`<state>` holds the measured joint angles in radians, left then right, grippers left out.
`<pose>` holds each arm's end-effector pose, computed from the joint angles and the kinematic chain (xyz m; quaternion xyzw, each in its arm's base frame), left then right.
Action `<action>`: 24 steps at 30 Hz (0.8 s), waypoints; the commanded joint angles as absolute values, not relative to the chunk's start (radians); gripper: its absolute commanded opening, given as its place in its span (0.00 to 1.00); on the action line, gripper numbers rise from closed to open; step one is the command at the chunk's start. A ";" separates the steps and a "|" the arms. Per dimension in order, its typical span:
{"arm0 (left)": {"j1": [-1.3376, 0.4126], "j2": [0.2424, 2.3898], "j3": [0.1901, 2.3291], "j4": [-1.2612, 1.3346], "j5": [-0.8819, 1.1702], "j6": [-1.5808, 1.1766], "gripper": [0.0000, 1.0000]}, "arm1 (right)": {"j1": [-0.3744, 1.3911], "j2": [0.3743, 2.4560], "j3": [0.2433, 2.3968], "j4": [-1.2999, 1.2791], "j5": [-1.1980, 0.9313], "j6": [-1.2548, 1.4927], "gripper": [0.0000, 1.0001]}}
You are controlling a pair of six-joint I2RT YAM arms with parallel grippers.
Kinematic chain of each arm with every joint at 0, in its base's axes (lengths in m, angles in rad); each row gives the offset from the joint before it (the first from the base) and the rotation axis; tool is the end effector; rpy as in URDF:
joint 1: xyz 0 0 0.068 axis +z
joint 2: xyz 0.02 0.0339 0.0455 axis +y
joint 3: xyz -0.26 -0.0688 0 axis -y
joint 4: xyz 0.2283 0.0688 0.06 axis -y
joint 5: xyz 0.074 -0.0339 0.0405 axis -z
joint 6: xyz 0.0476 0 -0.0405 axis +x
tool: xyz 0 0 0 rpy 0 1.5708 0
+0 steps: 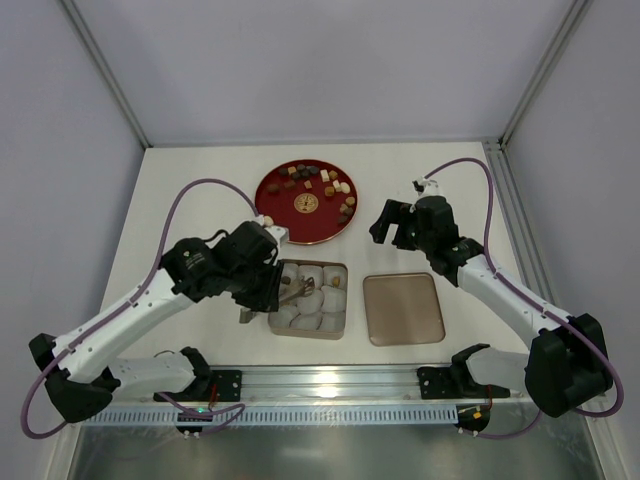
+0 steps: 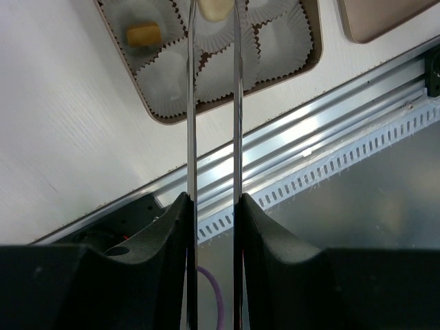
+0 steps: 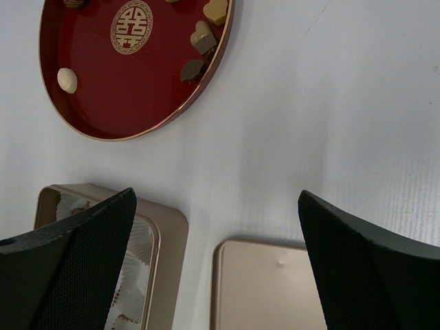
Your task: Pack the chocolate
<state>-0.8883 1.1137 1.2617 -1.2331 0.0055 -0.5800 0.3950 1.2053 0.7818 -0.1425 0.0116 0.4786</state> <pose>0.1127 -0.1390 0.3323 0.1497 0.9590 -0.1631 0.1767 0.2425 0.1005 0.2520 0.0394 0.8755 0.1991 0.4385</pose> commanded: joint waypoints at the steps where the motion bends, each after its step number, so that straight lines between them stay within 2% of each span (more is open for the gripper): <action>1: -0.920 1.103 1.250 -1.209 0.011 -0.620 0.29 | 0.393 1.212 0.787 -0.101 0.012 0.491 1.00; 12: -0.945 1.141 1.203 -1.154 -0.055 -0.632 0.29 | 0.393 1.210 0.782 -0.098 0.014 0.491 1.00; 24: -0.946 1.163 1.175 -1.118 -0.040 -0.632 0.32 | 0.393 1.215 0.769 -0.083 0.014 0.494 1.00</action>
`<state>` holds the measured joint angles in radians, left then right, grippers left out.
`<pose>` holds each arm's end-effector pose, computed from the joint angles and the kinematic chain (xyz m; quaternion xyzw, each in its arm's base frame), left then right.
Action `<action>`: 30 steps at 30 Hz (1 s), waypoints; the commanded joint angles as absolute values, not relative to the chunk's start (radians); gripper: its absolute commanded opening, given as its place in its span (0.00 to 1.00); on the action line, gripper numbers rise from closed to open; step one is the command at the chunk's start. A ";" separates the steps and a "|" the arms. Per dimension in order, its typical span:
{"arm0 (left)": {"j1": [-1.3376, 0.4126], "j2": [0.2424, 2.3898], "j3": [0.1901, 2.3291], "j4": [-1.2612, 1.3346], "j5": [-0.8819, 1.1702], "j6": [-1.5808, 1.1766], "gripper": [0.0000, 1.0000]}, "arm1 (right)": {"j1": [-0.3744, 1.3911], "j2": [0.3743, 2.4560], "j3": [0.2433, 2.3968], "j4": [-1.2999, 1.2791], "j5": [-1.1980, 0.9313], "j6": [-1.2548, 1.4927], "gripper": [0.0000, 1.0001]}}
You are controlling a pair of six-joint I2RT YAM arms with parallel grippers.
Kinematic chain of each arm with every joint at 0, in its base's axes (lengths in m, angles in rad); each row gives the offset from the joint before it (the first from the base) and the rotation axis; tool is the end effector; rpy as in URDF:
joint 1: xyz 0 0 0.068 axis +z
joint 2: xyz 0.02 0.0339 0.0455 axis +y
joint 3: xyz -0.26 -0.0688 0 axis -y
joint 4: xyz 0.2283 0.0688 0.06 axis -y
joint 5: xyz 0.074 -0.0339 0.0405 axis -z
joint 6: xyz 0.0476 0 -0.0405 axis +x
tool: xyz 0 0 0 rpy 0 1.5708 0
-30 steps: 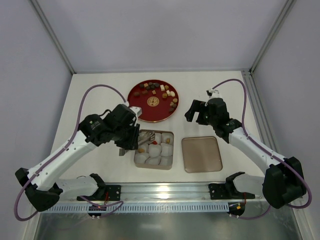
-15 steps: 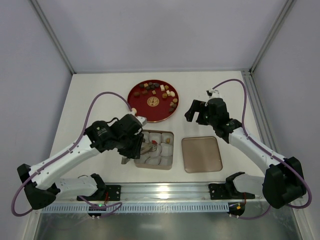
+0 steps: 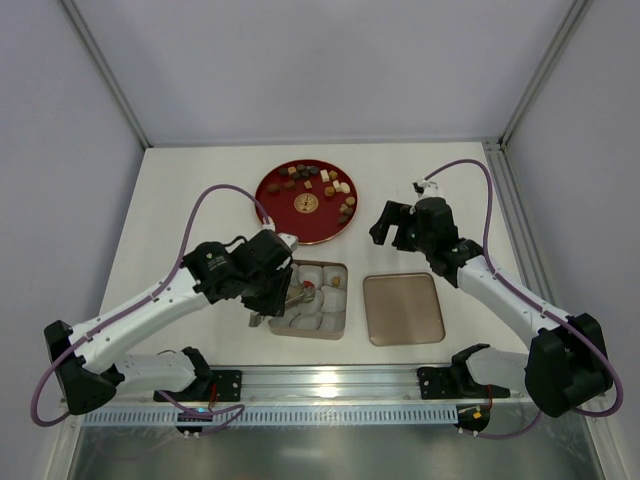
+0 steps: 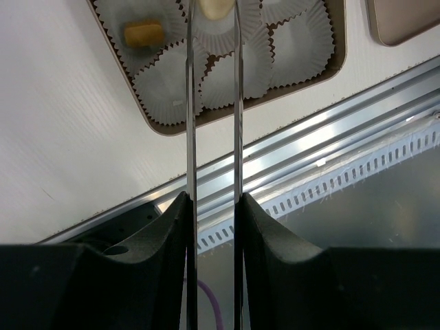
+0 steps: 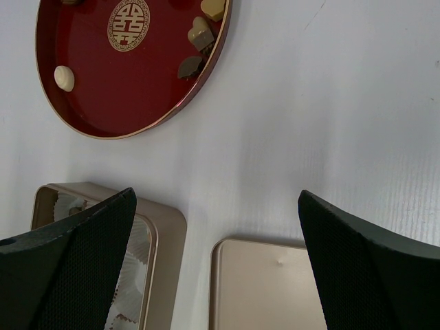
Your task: Pack the chocolate
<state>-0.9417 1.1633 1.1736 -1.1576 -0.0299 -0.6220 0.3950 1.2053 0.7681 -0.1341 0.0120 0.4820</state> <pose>0.1157 -0.1565 0.3037 0.1525 0.9656 -0.1377 0.1594 0.2417 0.1001 0.2483 0.0410 0.8767 0.1987 0.4361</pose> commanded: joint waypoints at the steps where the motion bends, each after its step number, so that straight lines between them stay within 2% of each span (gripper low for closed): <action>1: -0.946 1.164 1.175 -1.117 -0.038 -0.632 0.33 | 0.394 1.213 0.767 -0.083 0.014 0.494 1.00; 23: -0.960 1.170 1.180 -1.134 -0.034 -0.635 0.38 | 0.393 1.215 0.759 -0.075 0.014 0.497 1.00; 30: -0.960 1.161 1.272 -1.158 -0.063 -0.630 0.37 | 0.393 1.218 0.767 -0.080 0.012 0.492 1.00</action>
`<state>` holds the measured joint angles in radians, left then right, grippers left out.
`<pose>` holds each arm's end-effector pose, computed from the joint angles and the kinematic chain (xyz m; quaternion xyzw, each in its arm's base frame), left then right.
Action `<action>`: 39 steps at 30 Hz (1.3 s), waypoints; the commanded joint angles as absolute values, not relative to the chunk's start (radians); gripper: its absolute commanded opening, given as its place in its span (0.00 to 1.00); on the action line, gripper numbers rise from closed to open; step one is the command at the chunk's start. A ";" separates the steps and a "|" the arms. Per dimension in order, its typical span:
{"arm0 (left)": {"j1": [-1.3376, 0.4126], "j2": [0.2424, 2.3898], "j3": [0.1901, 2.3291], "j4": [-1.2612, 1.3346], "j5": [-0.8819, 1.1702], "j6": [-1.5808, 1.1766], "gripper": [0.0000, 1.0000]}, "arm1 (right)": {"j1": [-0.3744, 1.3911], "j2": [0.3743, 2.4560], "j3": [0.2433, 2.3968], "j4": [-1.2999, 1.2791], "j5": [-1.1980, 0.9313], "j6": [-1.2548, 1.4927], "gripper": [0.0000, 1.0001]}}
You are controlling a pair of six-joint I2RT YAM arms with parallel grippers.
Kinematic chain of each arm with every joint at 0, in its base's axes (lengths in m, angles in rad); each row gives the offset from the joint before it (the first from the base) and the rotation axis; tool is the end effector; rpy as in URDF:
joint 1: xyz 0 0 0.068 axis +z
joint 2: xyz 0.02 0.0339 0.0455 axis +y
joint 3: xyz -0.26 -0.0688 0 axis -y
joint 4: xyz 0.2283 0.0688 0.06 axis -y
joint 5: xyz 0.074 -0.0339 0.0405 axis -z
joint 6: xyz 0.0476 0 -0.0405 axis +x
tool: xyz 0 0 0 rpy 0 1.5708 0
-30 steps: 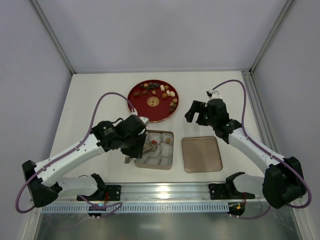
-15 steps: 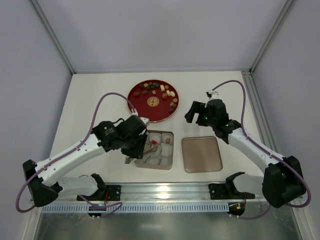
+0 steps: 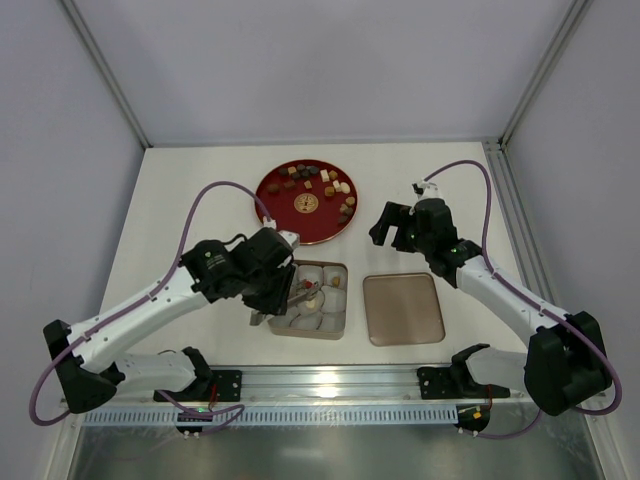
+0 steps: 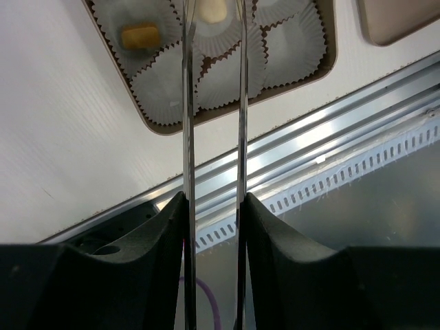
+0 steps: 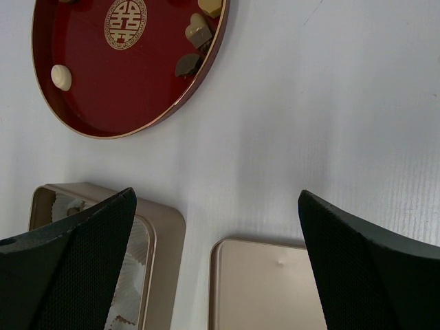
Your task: Pack the chocolate
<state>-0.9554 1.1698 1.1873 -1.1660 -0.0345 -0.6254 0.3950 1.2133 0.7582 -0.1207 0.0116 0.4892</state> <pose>0.1142 -0.1587 0.3060 0.1570 0.9650 -0.1370 0.1594 0.2424 0.1005 0.2444 0.0441 0.8777 0.1996 0.4335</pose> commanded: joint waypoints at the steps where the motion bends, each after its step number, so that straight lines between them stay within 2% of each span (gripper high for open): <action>1: -0.960 1.164 1.294 -1.164 -0.066 -0.629 0.37 | 0.393 1.218 0.769 -0.081 0.012 0.491 1.00; 8: -0.936 1.250 1.509 -1.220 -0.127 -0.566 0.40 | 0.393 1.219 0.793 -0.100 0.014 0.472 1.00; 12: -0.841 1.350 1.632 -1.187 -0.118 -0.497 0.40 | 0.393 1.221 0.805 -0.106 -0.020 0.463 1.00; 17: -0.686 1.543 1.793 -1.126 -0.068 -0.434 0.40 | 0.393 1.226 0.819 -0.118 -0.032 0.456 1.00; 26: -0.569 1.883 2.118 -1.121 -0.121 -0.384 0.40 | 0.393 1.201 0.836 -0.147 -0.037 0.443 1.00; 32: -0.522 2.017 2.249 -1.127 -0.205 -0.353 0.39 | 0.391 1.189 0.836 -0.156 -0.041 0.436 1.00; 39: -0.488 2.123 2.292 -1.129 -0.262 -0.315 0.40 | 0.391 1.184 0.822 -0.158 -0.044 0.436 1.00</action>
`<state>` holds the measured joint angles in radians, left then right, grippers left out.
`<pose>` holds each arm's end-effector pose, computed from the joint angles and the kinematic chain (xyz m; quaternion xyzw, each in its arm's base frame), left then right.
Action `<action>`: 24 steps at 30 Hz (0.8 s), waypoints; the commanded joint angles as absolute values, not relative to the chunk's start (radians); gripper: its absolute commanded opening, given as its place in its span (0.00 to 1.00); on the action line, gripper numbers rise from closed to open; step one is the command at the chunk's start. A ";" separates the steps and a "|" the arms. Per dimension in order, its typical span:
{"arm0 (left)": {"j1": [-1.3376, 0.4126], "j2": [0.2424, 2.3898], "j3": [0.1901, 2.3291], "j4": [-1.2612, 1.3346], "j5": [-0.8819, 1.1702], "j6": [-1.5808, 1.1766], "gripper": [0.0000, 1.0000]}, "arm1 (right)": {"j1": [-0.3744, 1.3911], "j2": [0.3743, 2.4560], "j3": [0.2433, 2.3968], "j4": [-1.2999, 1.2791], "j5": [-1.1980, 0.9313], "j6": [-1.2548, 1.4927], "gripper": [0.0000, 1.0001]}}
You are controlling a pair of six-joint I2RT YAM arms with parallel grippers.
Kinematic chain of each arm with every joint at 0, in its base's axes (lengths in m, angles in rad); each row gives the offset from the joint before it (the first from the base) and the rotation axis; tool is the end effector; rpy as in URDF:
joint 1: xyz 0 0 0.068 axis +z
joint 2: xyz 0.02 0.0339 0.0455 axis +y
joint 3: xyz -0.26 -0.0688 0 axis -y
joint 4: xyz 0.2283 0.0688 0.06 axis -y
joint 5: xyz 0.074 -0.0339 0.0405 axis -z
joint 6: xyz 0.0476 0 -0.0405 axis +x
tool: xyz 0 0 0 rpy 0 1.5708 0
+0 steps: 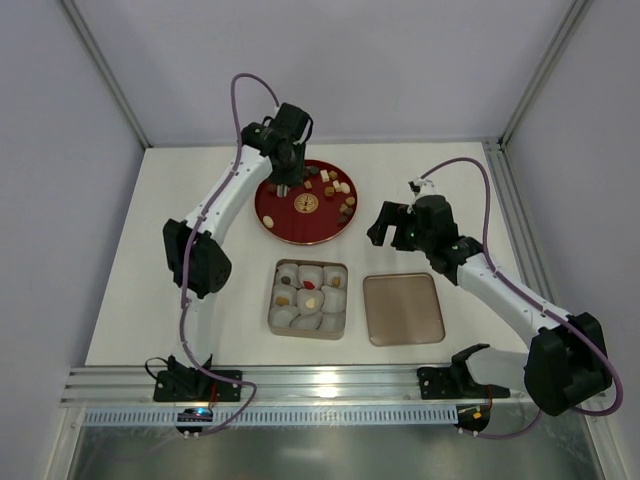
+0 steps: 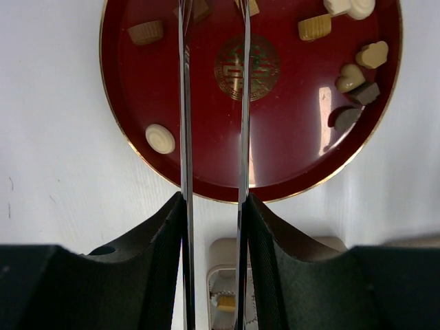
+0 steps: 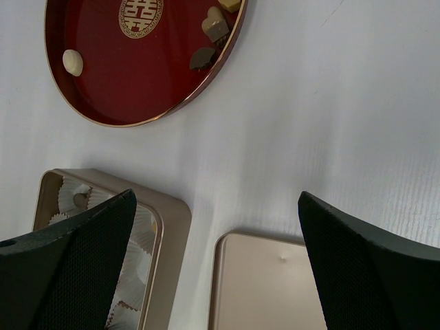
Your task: Pack the chocolate
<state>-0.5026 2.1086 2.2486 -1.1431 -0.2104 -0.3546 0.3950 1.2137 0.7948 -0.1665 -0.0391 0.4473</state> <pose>0.3866 -0.2012 0.3264 0.0413 0.9542 -0.0241 0.2952 0.2424 0.1031 0.2519 0.0138 0.8808 0.2091 0.4245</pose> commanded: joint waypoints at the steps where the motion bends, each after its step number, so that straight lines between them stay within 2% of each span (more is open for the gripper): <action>1: -0.485 2.129 2.293 -1.127 -0.261 -0.311 0.40 | 0.391 1.184 0.821 -0.156 -0.046 0.434 1.00; 7: -0.469 2.155 2.292 -1.123 -0.284 -0.276 0.41 | 0.391 1.181 0.815 -0.155 -0.048 0.436 1.00; 24: -0.428 2.183 2.218 -1.058 -0.166 -0.196 0.41 | 0.393 1.186 0.807 -0.153 -0.043 0.437 1.00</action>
<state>-0.4355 2.1784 2.2292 -1.1004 -0.1940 -0.2264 0.3950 1.2102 0.7948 -0.1673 -0.0444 0.4473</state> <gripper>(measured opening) 0.417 0.996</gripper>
